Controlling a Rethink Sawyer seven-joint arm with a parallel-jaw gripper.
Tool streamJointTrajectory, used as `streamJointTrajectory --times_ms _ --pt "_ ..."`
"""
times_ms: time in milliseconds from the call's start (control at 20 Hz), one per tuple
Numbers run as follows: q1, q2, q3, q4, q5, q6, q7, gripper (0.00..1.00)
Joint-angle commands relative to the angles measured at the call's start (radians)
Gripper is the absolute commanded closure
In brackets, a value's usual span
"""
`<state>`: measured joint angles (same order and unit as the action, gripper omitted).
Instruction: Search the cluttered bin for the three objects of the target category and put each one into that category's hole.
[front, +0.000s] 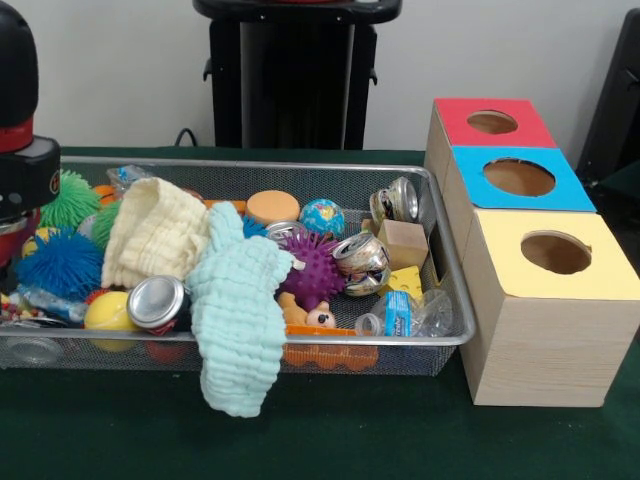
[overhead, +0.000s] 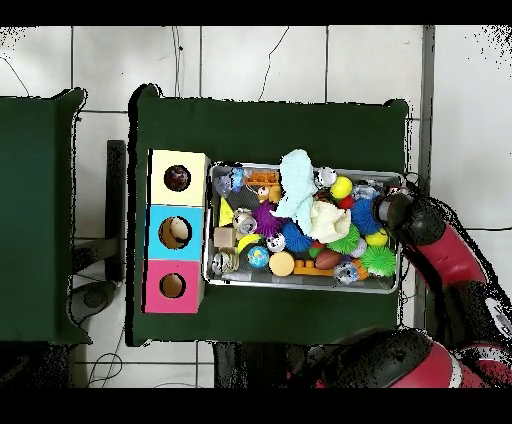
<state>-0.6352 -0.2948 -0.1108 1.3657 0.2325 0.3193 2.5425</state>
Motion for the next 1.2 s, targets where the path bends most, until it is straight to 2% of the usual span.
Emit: streamJointTrajectory --times_ms 50,250,600,850,1200 --pt "0.042 -0.074 -0.016 -0.005 -0.06 0.188 -0.022 1.0" --pt "0.066 -0.114 -0.046 -0.006 -0.056 0.244 -0.009 1.0" --pt "0.061 -0.144 -0.051 0.005 -0.05 0.269 -0.014 1.0" --pt "0.076 -0.183 -0.079 -0.006 -0.047 0.345 0.002 1.0" --pt "0.096 -0.196 -0.112 -0.024 -0.04 0.401 0.033 1.0"
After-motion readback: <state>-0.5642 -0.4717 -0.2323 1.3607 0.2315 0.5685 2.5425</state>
